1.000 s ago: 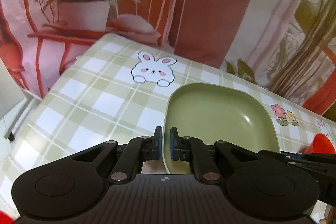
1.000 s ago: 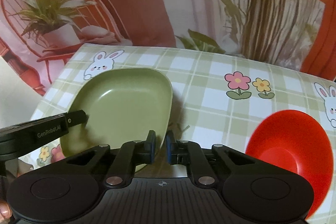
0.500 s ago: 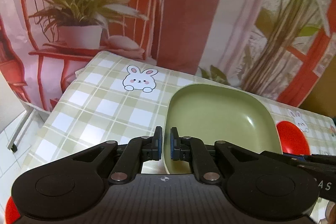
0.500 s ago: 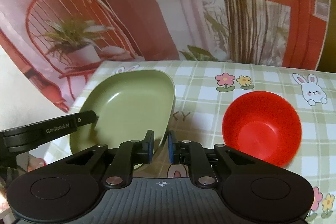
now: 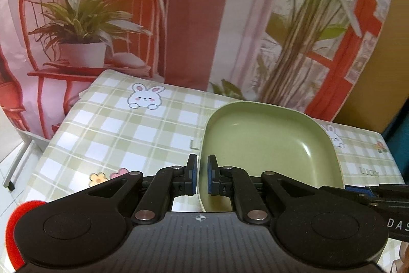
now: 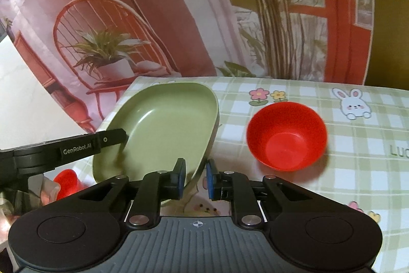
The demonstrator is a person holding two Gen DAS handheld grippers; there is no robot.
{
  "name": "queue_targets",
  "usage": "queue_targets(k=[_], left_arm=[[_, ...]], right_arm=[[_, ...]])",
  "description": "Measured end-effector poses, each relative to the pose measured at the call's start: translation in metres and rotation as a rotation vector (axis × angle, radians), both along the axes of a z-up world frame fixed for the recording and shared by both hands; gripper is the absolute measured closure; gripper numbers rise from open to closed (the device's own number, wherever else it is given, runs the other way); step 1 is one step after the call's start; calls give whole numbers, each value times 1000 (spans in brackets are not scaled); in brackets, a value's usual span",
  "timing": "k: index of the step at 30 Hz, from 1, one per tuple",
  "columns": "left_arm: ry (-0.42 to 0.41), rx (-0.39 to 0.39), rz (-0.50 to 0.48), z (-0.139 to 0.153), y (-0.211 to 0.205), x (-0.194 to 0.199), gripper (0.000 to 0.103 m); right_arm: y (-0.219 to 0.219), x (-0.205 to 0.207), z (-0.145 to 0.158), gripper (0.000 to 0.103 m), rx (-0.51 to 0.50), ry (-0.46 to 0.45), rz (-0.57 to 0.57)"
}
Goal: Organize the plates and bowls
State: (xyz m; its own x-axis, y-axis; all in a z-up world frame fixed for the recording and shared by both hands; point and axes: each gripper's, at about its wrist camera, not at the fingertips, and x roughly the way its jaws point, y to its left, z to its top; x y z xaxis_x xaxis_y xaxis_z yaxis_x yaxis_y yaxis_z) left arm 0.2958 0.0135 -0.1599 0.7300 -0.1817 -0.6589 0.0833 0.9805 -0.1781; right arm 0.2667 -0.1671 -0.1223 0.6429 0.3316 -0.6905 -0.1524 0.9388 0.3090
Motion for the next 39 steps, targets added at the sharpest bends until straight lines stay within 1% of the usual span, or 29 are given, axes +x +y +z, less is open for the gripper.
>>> queue_targets(k=[5, 11, 20, 29, 39], left_arm=[[3, 23, -35, 4, -11, -9, 93], [-15, 34, -77, 12, -14, -20, 93], [20, 24, -156, 5, -16, -28, 93], [31, 53, -232, 0, -28, -38, 92], [62, 110, -341, -10, -41, -52, 91]], right_arm=[[-16, -17, 4, 87, 52, -31, -33], [-25, -41, -2, 86, 93, -38, -43], [-37, -68, -7, 83, 141, -47, -38], [-46, -94, -17, 81, 168, -29, -35], [-54, -128, -37, 81, 201, 16, -56]])
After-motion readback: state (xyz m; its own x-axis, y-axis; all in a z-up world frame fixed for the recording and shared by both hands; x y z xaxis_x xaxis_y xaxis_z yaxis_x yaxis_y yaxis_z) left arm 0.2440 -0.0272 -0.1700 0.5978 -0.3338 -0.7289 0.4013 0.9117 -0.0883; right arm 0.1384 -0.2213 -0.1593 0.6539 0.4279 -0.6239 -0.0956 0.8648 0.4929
